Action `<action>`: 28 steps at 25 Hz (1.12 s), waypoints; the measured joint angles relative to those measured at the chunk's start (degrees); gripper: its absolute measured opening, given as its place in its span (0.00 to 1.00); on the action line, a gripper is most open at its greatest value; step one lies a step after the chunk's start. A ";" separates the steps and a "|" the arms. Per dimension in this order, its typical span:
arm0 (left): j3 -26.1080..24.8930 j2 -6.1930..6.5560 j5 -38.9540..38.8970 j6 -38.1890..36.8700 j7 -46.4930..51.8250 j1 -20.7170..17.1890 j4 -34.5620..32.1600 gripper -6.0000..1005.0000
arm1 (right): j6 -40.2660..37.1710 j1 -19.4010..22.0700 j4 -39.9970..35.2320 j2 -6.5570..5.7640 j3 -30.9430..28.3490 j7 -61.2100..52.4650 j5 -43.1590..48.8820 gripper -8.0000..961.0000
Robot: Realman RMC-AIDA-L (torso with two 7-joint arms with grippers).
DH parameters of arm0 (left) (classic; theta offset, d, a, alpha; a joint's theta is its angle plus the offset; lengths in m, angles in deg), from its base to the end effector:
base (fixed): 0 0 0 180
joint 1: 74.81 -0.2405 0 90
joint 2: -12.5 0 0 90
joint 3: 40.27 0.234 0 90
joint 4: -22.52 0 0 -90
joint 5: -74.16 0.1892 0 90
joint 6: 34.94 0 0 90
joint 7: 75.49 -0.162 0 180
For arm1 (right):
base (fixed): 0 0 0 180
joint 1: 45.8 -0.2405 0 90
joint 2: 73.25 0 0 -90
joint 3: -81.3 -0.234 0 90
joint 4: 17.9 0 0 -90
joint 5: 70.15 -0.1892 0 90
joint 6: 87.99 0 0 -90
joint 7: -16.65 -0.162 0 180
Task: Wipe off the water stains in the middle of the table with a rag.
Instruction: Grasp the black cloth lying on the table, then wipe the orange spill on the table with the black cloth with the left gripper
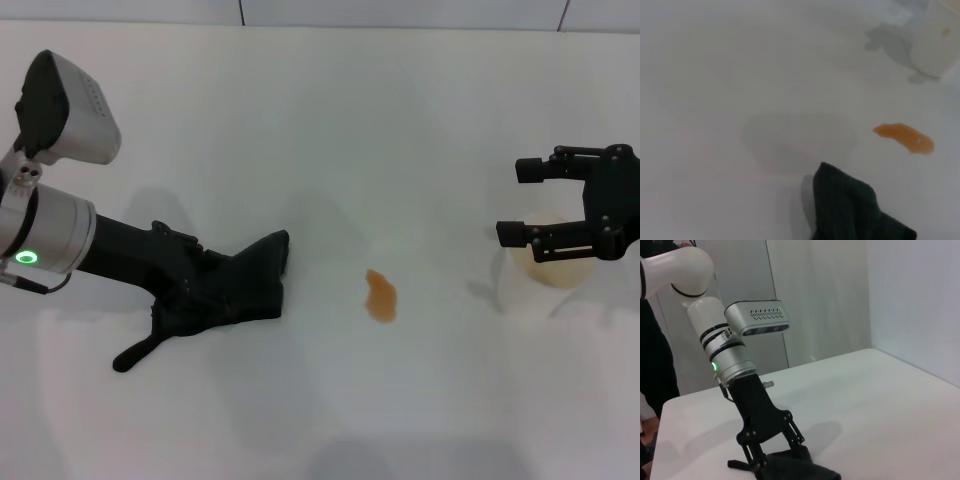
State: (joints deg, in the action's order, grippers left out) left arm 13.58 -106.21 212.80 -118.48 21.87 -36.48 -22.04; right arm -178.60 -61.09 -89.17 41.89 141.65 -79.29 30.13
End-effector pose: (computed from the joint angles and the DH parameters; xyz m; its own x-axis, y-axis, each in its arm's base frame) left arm -0.2332 0.3255 -0.0282 0.9087 0.4147 -0.0477 0.4050 -0.9035 -0.1401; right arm 0.1988 0.2877 0.0538 0.8780 -0.2229 -0.4237 -0.3445 -0.9087 -0.2358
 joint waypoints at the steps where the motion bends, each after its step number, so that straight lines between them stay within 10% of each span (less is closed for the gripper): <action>1: 0.01 0.00 0.01 0.19 0.02 -0.02 0.01 0.71 | 0.00 0.00 0.00 0.00 0.00 0.00 0.00 0.88; 11: -0.38 -0.02 1.14 2.48 0.80 0.20 0.09 0.69 | 0.00 -0.02 -0.40 0.00 -0.13 -0.18 -0.05 0.88; 28: 0.01 -0.27 0.42 4.78 0.11 0.69 0.35 0.13 | -0.42 -0.36 -0.73 0.00 -0.15 -0.74 -0.09 0.88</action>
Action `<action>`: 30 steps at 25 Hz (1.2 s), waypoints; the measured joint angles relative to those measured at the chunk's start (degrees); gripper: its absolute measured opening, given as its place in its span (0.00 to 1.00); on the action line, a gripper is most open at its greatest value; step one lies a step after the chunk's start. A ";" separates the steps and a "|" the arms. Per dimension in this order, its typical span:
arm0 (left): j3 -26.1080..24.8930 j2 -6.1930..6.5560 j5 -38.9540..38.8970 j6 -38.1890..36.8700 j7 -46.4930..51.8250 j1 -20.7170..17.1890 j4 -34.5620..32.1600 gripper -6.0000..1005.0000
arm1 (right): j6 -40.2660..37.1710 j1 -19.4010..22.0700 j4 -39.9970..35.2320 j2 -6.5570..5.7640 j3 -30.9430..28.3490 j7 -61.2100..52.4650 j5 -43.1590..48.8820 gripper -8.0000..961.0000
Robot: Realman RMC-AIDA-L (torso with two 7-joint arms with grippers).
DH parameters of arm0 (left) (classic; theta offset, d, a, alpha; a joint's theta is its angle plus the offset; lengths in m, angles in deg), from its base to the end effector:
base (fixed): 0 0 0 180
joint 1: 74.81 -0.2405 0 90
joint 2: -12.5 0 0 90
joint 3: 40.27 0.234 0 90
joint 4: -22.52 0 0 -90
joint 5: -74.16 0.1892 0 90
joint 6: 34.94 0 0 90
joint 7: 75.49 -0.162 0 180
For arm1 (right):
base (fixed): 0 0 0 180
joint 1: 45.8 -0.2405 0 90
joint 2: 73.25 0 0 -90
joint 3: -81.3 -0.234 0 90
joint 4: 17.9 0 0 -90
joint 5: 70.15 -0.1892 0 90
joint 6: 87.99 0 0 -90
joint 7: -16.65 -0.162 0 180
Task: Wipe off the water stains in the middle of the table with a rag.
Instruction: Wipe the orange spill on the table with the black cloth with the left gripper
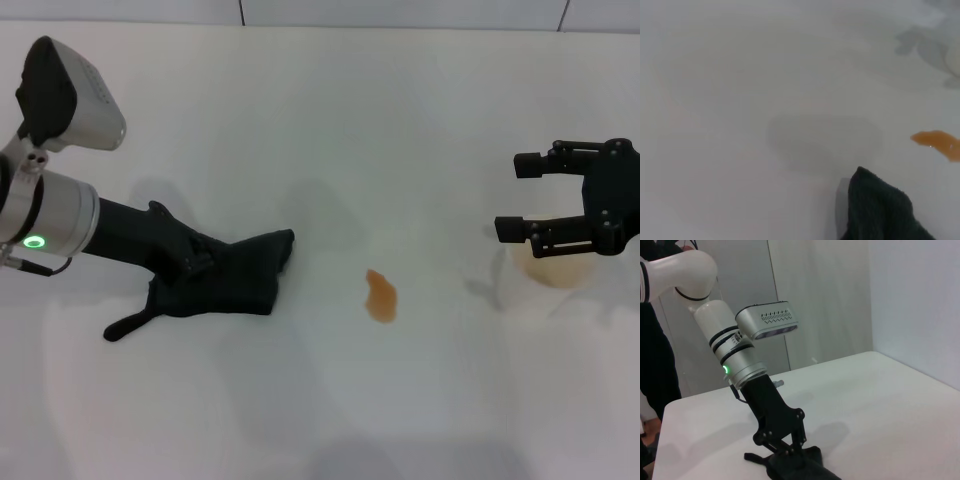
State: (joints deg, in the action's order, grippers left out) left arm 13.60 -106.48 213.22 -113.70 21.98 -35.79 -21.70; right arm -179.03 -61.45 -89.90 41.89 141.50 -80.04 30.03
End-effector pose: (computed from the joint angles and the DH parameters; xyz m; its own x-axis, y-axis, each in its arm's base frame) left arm -0.2337 0.3390 -0.0286 0.9123 0.4073 -0.0426 0.3898 -0.8957 -0.2140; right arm 0.1947 0.2885 0.0555 0.8783 -0.2176 -0.4257 -0.3386 -0.9117 -0.2328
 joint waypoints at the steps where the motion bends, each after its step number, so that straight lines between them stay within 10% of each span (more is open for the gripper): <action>1: 0.01 0.01 -0.28 -0.12 -0.04 0.00 0.01 0.10 | -0.04 0.00 -0.03 0.00 0.00 -0.02 -0.01 0.88; 30: 5.67 -0.17 -12.19 7.25 -12.39 10.55 13.47 0.06 | -0.20 0.01 -0.06 -0.09 0.97 -0.70 -0.62 0.87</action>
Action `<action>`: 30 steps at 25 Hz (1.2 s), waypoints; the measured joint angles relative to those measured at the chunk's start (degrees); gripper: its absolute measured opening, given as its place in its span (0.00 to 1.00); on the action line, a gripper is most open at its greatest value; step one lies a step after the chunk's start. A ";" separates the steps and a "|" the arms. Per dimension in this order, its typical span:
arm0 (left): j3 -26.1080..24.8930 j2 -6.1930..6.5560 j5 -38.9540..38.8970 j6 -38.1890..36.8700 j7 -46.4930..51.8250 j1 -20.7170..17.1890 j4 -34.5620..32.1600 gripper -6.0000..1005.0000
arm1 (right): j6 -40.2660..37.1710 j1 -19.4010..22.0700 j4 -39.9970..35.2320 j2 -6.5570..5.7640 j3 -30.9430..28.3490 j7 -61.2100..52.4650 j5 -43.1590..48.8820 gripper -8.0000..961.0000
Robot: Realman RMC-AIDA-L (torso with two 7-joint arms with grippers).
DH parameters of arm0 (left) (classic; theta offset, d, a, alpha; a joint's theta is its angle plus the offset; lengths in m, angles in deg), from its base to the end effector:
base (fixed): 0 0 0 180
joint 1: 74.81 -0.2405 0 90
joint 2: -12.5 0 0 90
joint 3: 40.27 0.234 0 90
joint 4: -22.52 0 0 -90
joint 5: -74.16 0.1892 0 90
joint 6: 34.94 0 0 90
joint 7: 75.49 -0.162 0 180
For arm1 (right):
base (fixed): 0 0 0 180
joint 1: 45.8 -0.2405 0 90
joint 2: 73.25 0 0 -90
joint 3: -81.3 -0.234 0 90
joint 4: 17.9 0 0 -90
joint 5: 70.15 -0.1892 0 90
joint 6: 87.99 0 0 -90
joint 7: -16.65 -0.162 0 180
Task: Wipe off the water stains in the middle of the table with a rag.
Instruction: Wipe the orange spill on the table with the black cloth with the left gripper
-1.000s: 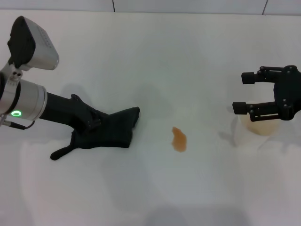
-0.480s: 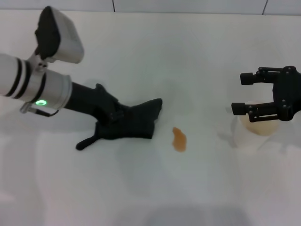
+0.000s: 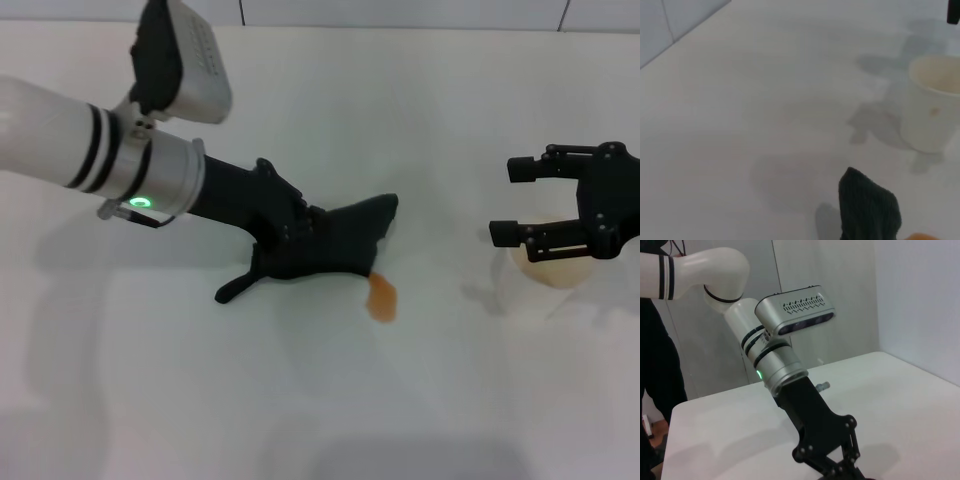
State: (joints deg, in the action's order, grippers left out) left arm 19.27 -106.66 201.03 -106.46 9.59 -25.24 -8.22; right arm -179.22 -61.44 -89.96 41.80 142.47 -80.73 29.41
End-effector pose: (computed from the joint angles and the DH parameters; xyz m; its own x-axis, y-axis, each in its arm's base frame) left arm -0.1737 0.3581 -0.0704 0.9856 0.1641 0.0408 0.1681 -0.9769 -0.1320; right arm 0.1919 0.2869 0.0532 0.8751 -0.2239 -0.4290 -0.3389 -0.9164 -0.2131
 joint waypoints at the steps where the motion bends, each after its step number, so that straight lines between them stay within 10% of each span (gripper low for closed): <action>1: 1.73 -0.02 -1.21 0.74 -0.01 0.06 0.29 0.06 | 0.00 0.00 0.00 0.00 0.01 0.00 0.00 0.87; 22: 29.93 -0.33 -21.32 2.81 -0.17 0.13 1.58 0.06 | 0.32 -0.71 0.38 0.09 0.62 0.00 0.02 0.86; 30: 28.98 0.52 -21.11 3.48 -0.19 -0.51 1.44 0.06 | 0.51 -0.77 0.31 0.09 0.82 -0.42 0.00 0.86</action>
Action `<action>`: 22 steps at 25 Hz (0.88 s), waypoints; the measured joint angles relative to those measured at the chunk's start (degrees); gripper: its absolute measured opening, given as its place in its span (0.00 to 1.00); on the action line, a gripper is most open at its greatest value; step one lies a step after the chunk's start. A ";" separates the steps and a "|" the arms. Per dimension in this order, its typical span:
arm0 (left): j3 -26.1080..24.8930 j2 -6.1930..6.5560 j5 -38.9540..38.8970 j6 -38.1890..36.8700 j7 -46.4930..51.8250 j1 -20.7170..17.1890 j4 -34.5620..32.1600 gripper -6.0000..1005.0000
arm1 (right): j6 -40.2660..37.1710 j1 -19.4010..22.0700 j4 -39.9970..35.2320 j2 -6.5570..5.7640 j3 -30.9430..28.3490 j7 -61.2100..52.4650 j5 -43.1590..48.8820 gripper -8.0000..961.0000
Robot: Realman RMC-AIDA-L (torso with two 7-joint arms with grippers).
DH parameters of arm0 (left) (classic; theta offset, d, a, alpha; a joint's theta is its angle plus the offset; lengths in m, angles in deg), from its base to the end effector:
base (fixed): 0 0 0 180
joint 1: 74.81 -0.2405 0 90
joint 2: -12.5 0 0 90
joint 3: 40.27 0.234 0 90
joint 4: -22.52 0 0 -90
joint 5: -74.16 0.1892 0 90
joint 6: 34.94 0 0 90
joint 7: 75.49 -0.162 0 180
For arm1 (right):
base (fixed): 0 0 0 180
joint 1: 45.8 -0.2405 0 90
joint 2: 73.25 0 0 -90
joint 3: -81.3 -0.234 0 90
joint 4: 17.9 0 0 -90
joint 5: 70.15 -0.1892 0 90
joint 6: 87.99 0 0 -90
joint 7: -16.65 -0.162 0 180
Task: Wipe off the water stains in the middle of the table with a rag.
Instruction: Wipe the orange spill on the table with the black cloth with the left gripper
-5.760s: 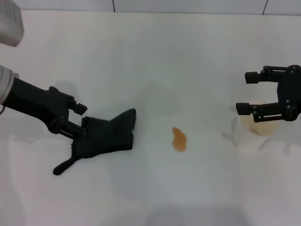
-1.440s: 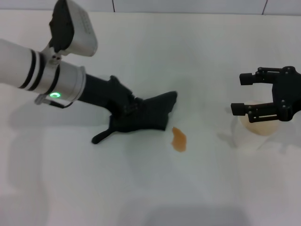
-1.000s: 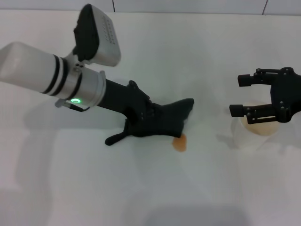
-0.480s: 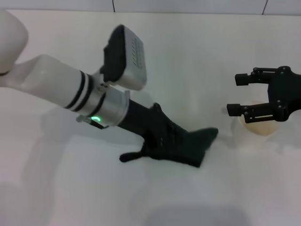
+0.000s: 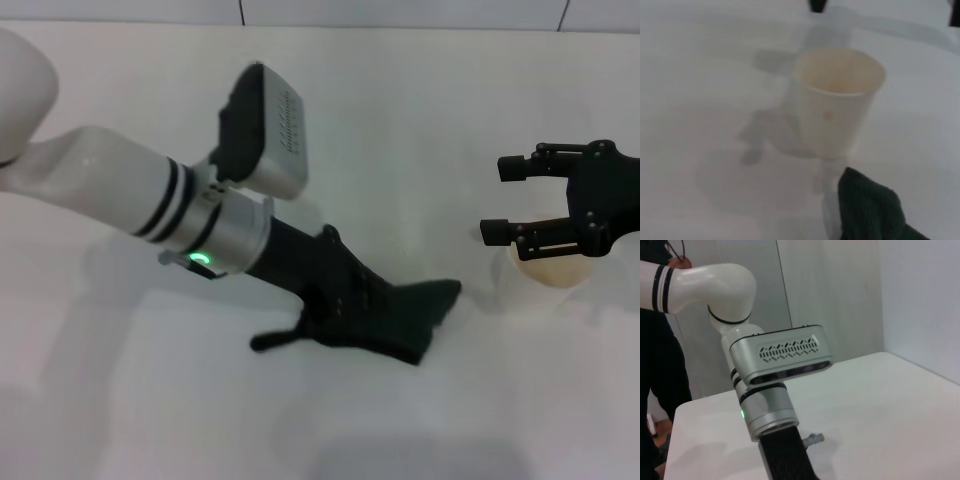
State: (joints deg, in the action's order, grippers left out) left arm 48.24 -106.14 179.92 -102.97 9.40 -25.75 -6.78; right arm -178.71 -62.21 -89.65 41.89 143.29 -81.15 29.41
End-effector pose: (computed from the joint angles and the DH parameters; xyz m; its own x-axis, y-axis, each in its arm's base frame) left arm -0.1584 0.3205 -0.1105 0.9980 0.0632 0.0097 0.0628 -0.9974 0.0348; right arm 0.1878 0.2893 0.0497 0.8757 -0.2236 -0.4280 -0.3344 -0.9202 -0.2035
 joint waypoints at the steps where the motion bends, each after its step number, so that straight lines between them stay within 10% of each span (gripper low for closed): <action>1: -1.14 0.20 0.88 0.11 0.00 -0.05 -0.05 0.06 | 0.01 0.03 -0.07 0.00 0.00 -0.21 -0.01 0.86; 10: -18.95 1.25 14.26 0.67 0.00 -0.53 -0.84 0.06 | 0.03 0.03 0.06 0.00 -0.03 -0.33 -0.07 0.85; 22: -19.66 0.38 15.34 0.80 -1.98 -0.06 -2.14 0.06 | 0.12 0.04 0.30 0.00 -0.37 -0.38 0.27 0.85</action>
State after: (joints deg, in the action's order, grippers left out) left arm 28.59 -105.76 195.26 -102.17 7.42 -25.81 -8.92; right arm -178.60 -62.17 -89.35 41.89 142.92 -81.53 29.69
